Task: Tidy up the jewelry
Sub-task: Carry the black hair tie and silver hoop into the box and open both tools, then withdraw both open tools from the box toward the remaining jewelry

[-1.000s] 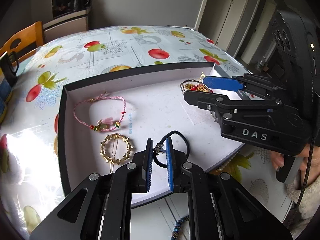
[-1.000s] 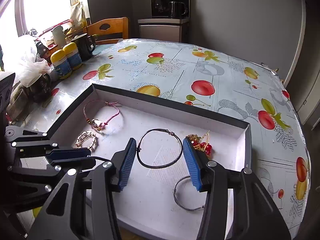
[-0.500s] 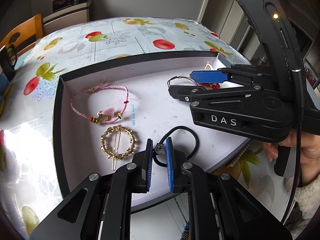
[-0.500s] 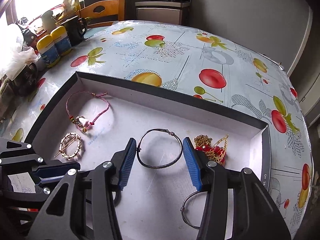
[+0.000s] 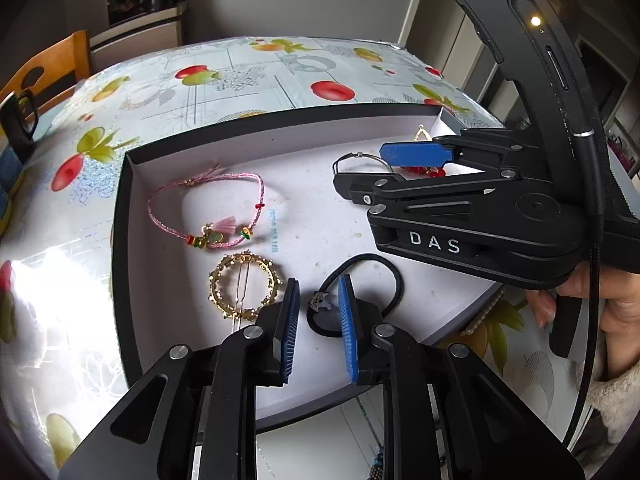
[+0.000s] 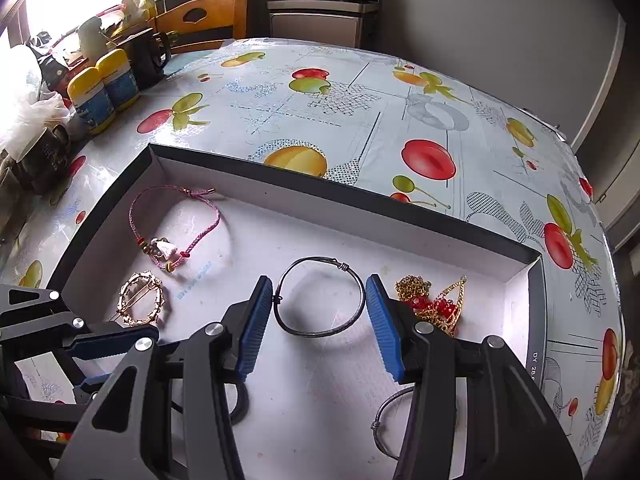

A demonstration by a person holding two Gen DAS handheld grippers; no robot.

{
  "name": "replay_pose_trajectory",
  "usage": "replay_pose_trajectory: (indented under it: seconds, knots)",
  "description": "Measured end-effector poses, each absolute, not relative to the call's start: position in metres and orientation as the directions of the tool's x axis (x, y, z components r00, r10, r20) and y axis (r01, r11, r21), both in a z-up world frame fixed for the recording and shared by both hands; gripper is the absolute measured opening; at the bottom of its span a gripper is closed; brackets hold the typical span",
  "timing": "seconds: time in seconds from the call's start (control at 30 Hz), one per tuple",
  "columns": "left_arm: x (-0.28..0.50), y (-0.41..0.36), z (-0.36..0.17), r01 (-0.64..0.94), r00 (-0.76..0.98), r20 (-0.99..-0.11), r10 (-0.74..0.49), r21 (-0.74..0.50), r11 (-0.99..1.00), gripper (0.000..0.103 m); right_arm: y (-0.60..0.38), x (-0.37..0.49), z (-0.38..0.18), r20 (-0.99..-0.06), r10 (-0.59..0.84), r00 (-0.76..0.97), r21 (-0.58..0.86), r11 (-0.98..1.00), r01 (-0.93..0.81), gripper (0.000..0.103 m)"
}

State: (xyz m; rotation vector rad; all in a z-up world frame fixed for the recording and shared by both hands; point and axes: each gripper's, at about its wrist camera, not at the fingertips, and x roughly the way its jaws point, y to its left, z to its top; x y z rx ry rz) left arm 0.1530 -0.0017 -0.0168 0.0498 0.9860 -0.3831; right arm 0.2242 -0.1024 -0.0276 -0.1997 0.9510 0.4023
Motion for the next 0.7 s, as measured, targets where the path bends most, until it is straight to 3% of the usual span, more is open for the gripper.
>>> replay_pose_trajectory:
  seconds: [0.37,0.5,0.7]
  knots:
    - [0.149,-0.001,-0.014,0.332,0.509,-0.813,-0.283,-0.118,0.936,0.027,-0.104,0.224,-0.029,-0.827,0.224,0.516,0.0,0.917,-0.4,0.049]
    - [0.147,0.001,-0.013,0.326,0.517,-0.807,-0.287,-0.124,0.937,0.042,-0.106,0.221,-0.026,-0.823,0.236,0.517,0.014,0.917,-0.398,0.052]
    - [0.137,0.007,0.0,0.316,0.564,-0.776,-0.282,-0.112,0.942,0.055,-0.122,0.208,-0.006,-0.783,0.267,0.561,0.041,0.923,-0.382,0.062]
